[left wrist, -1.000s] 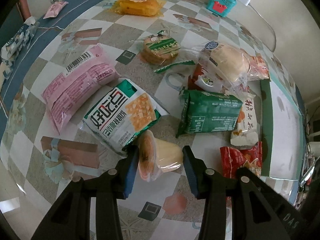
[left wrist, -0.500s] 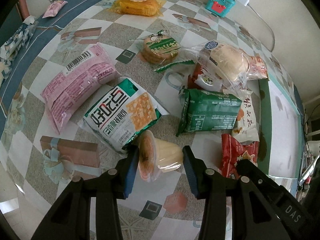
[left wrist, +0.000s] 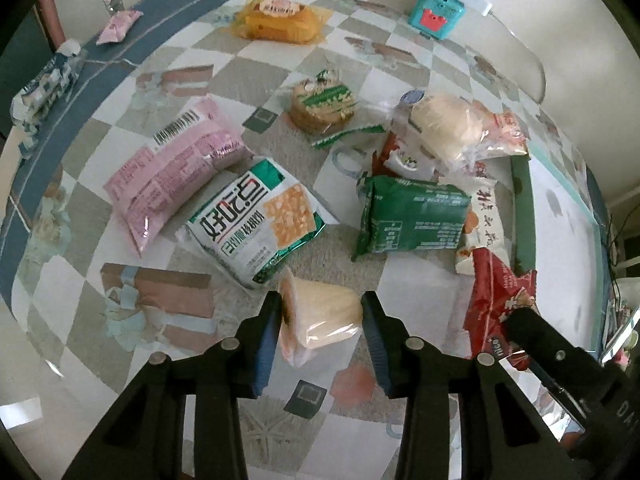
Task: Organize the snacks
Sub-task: 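Carry the jelly cup and red chip bag over the white tray with both grippers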
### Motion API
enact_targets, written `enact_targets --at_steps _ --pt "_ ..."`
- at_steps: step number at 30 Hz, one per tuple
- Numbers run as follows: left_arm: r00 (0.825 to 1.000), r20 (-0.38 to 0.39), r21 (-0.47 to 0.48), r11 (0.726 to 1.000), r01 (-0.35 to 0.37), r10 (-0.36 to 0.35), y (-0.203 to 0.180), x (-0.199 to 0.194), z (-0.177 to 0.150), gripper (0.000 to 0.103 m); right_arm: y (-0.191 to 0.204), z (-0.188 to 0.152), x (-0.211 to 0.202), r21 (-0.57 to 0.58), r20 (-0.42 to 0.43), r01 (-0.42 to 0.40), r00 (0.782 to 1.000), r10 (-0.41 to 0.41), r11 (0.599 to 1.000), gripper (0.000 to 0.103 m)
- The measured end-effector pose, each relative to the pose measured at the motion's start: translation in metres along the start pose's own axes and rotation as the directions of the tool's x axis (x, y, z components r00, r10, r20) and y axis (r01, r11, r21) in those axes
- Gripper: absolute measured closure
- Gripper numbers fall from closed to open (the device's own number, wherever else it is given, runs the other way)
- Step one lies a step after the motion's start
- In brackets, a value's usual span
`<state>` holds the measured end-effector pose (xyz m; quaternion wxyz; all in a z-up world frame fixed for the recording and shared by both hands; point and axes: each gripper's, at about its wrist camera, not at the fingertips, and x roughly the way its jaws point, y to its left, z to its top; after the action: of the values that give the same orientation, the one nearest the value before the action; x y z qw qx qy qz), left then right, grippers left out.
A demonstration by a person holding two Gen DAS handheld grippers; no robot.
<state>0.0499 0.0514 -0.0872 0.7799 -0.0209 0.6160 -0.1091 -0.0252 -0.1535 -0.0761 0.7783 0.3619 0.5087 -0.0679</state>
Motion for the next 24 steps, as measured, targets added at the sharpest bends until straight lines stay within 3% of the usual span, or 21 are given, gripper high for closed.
enact_targets --at_steps 12,16,24 --pt "0.998 0.056 -0.029 1.000 0.002 0.000 -0.003 -0.039 -0.002 0.061 -0.009 0.015 -0.036 0.042 0.088 -0.042 0.995 0.038 0.998 0.046" --pt "0.998 0.064 0.007 1.000 -0.001 0.001 -0.028 -0.051 0.006 0.061 -0.019 0.026 -0.050 0.070 0.131 -0.048 0.991 0.038 0.996 0.046" --pt "0.997 0.073 0.113 0.994 -0.013 0.004 -0.106 -0.061 0.030 0.061 -0.069 0.054 -0.074 0.185 0.214 0.027 0.974 -0.068 0.982 0.046"
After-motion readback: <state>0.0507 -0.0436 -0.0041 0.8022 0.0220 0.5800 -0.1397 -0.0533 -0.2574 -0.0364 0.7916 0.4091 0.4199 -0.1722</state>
